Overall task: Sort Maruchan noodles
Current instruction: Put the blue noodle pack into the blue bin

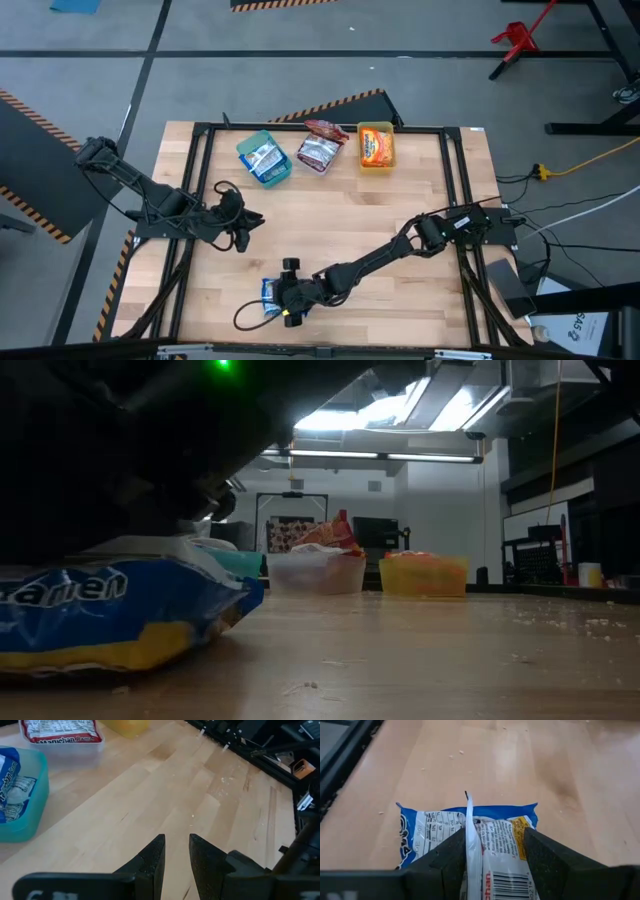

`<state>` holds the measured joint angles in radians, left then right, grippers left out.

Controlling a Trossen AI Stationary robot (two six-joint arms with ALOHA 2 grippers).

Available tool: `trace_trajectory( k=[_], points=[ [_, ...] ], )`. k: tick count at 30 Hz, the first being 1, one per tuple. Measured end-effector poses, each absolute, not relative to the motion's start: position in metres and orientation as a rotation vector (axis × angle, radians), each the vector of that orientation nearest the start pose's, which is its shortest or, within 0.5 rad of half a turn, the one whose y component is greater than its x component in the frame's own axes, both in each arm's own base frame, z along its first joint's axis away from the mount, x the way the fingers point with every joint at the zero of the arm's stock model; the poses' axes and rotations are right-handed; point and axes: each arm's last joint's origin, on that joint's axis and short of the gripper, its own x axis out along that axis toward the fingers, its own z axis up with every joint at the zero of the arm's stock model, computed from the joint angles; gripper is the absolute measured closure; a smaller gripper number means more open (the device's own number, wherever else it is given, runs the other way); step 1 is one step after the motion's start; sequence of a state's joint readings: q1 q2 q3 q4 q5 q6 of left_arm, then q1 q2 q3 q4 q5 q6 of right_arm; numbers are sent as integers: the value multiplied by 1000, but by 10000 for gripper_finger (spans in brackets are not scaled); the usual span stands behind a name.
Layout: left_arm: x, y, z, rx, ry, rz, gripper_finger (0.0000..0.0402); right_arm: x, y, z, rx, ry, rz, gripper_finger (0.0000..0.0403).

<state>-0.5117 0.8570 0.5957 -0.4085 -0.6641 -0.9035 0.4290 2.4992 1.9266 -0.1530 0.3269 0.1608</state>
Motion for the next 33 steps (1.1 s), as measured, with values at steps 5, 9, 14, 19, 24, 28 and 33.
trace_trajectory(
  k=[5,9,14,19,24,28,33],
  points=[
    [157,-68,241,-480,444,375,319,489,209,98,-57,707,6,236],
    [157,-67,242,-454,436,386,319,485,206,87,-42,699,-1,291],
    [157,-66,242,-440,420,408,319,483,204,84,-67,682,-46,373],
    [157,-66,242,-431,411,420,319,487,194,84,-75,679,-92,396],
    [152,-63,248,-423,377,416,319,502,182,99,-57,667,-96,402],
    [141,-56,261,-440,317,400,319,512,170,115,-82,683,-101,403],
    [124,-45,291,-449,188,385,319,524,145,136,-101,694,-130,403]
  ],
)
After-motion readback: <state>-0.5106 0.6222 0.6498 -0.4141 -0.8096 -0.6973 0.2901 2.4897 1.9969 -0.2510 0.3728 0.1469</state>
